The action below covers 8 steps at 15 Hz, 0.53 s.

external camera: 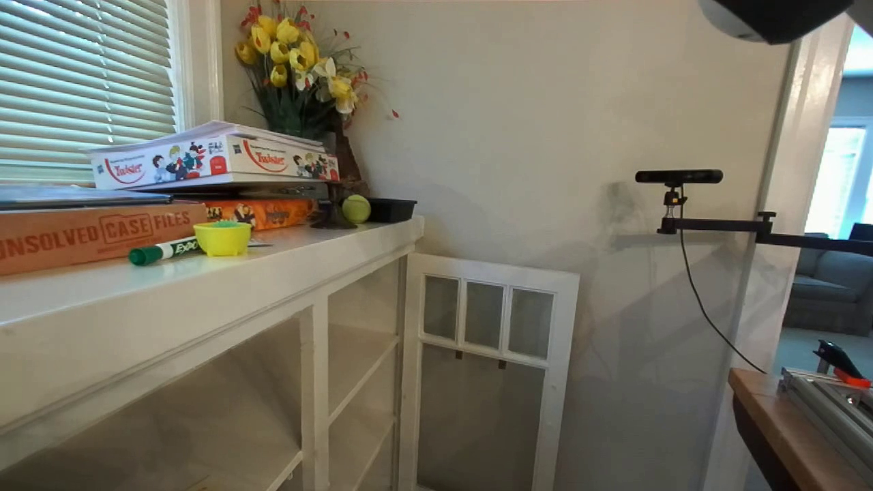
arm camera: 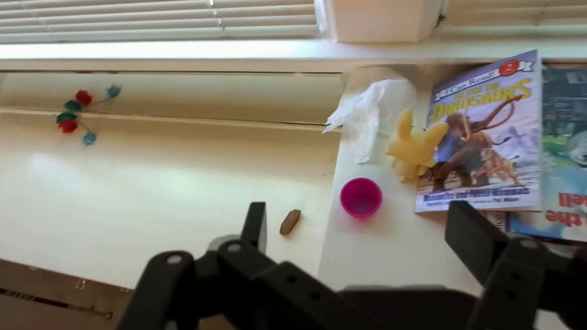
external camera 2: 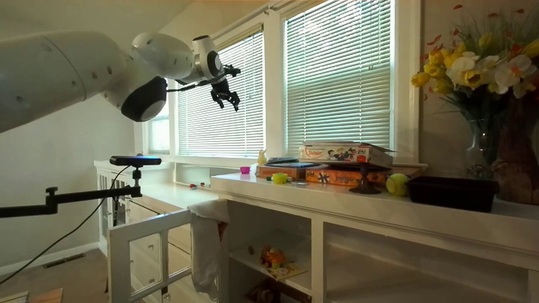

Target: Hang the towel on the cabinet's door

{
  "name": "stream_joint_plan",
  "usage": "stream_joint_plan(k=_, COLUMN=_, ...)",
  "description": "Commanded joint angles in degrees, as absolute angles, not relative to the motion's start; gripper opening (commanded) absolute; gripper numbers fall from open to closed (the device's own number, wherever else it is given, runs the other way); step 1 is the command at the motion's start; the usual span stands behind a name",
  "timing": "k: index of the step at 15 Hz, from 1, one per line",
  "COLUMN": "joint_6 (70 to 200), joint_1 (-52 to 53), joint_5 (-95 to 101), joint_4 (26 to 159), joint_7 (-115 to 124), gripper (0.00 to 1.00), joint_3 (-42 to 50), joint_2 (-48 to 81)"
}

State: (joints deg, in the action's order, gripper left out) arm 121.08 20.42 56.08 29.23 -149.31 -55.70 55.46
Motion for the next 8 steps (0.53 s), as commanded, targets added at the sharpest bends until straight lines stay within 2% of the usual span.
stream_joint_plan(k=1, joint_6=119.63, joint_1=23.91, joint_5=45.86, joint_4=26.93, joint_7=-144.73, gripper=1.00, joint_3=-39.97, joint_2=51.77)
stream_joint_plan(k=5, joint_6=115.65, joint_1=27.52, joint_5=35.35, joint_4=26.57, joint_7=-140.10, gripper=1.00, joint_3=-21.93, joint_2=48.87)
stream_joint_plan(k=8, joint_6=110.75, joint_1=30.52, joint_5=30.45, joint_4=25.83, joint_7=-137.86, gripper=1.00, joint_3=-11.89, joint_2=48.03)
